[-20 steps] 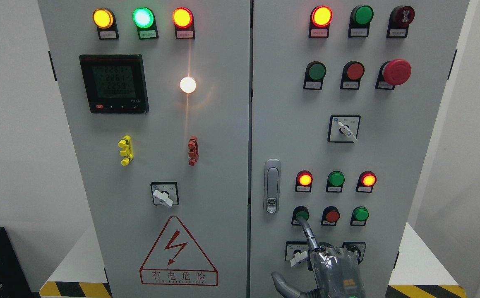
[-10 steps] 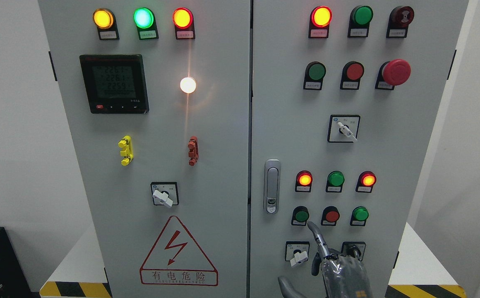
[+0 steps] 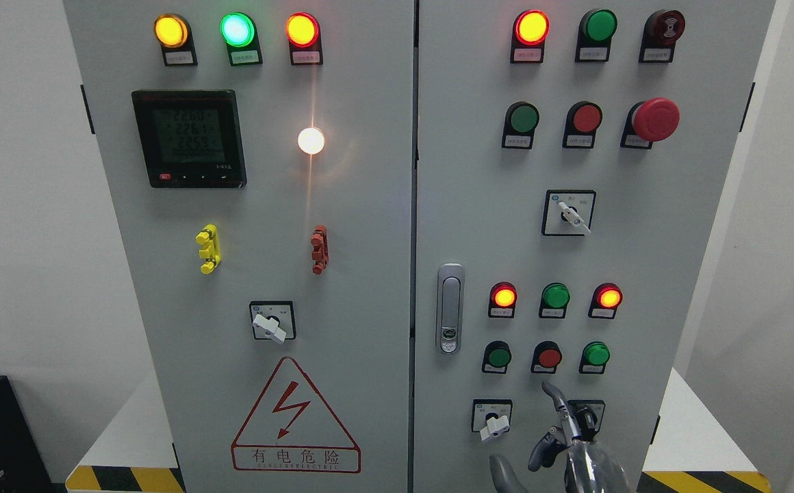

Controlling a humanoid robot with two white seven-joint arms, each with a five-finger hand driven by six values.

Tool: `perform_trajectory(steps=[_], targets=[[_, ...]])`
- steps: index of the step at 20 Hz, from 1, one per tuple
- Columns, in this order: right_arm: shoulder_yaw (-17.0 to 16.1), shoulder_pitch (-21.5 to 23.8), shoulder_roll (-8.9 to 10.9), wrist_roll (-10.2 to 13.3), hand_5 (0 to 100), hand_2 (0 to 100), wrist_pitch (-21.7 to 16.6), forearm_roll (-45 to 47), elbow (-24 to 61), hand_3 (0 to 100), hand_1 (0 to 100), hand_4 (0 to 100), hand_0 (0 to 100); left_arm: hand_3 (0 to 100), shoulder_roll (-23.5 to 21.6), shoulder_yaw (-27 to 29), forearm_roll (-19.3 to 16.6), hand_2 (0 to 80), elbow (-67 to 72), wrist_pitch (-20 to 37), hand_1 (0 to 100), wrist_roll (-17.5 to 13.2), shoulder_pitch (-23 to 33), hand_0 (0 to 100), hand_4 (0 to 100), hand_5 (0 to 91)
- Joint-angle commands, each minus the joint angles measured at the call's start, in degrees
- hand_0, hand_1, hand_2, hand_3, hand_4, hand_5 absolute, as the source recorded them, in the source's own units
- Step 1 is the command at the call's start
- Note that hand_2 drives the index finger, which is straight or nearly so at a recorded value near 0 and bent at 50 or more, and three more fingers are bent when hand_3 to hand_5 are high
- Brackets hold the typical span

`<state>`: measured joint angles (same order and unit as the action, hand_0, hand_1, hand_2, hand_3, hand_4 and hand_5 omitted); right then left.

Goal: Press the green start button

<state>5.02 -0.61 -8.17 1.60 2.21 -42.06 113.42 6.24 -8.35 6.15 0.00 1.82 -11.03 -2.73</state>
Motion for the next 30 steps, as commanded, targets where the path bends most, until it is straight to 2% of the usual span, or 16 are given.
perform_trajectory(steps=[1,4,7,10,11,14,15,17,20,23,25,30], targets=[[1.2,1.1,0.00,-0.3,95,0,0.5,6.3,6.4,74,23,75,8,0,0.0,0.0,0.0,0.0,-1.6,0.0,56,0.2,0.0,12,0,0.0],[1.7,1.1,0.00,-0.4,94,0,0.6,10.7,6.4,74,23,75,7,0,0.0,0.0,0.0,0.0,-1.6,0.0,56,0.3,0.0,12,0,0.0],[1.7,1.2,0.00,-0.4,84,0,0.7,12.4,6.5,67,25,70,6,0,0.0,0.0,0.0,0.0,-1.6,0.0,56,0.2,0.0,12,0,0.0],[1.7,1.8,0.00,-0.5,66,0,0.6,15.2,6.5,54,24,55,5,0,0.0,0.0,0.0,0.0,-1.6,0.0,56,0.3,0.0,12,0,0.0],[1.7,1.9,0.00,-0.5,58,0,0.7,15.9,6.5,46,24,47,4,0,0.0,0.0,0.0,0.0,-1.6,0.0,56,0.2,0.0,12,0,0.0],[1.7,2.3,0.00,-1.8,38,0,0.6,17.7,6.5,29,23,28,0,0,0.0,0.0,0.0,0.0,-1.6,0.0,56,0.2,0.0,12,0,0.0],[1.6,2.4,0.00,-1.8,36,0,0.6,18.4,6.5,27,23,26,0,0,0.0,0.0,0.0,0.0,-1.6,0.0,56,0.3,0.0,12,0,0.0],[1.6,2.6,0.08,-1.9,23,0,0.6,20.3,6.5,21,21,17,0,0,0.0,0.0,0.0,0.0,-1.6,0.0,56,0.2,0.0,12,0,0.0],[1.4,3.2,0.08,-1.9,11,0,0.4,23.1,6.5,14,17,9,0,0,0.0,0.0,0.0,0.0,-1.6,0.0,56,0.2,0.0,12,0,0.0],[1.0,3.8,0.00,-2.3,6,0,0.4,25.1,6.6,12,15,6,0,0,0.0,0.0,0.0,0.0,-1.6,0.0,56,0.2,0.0,12,0,0.0],[0.7,4.6,0.00,-3.1,5,0,0.2,25.4,6.6,11,15,5,0,0,0.0,0.0,0.0,0.0,-1.6,0.0,56,0.2,0.0,12,0,0.0],[0.7,5.8,0.00,-3.1,4,0,-0.6,26.5,6.6,10,14,4,0,0,0.0,0.0,0.0,0.0,-1.6,0.0,56,0.3,0.0,12,0,0.0]])
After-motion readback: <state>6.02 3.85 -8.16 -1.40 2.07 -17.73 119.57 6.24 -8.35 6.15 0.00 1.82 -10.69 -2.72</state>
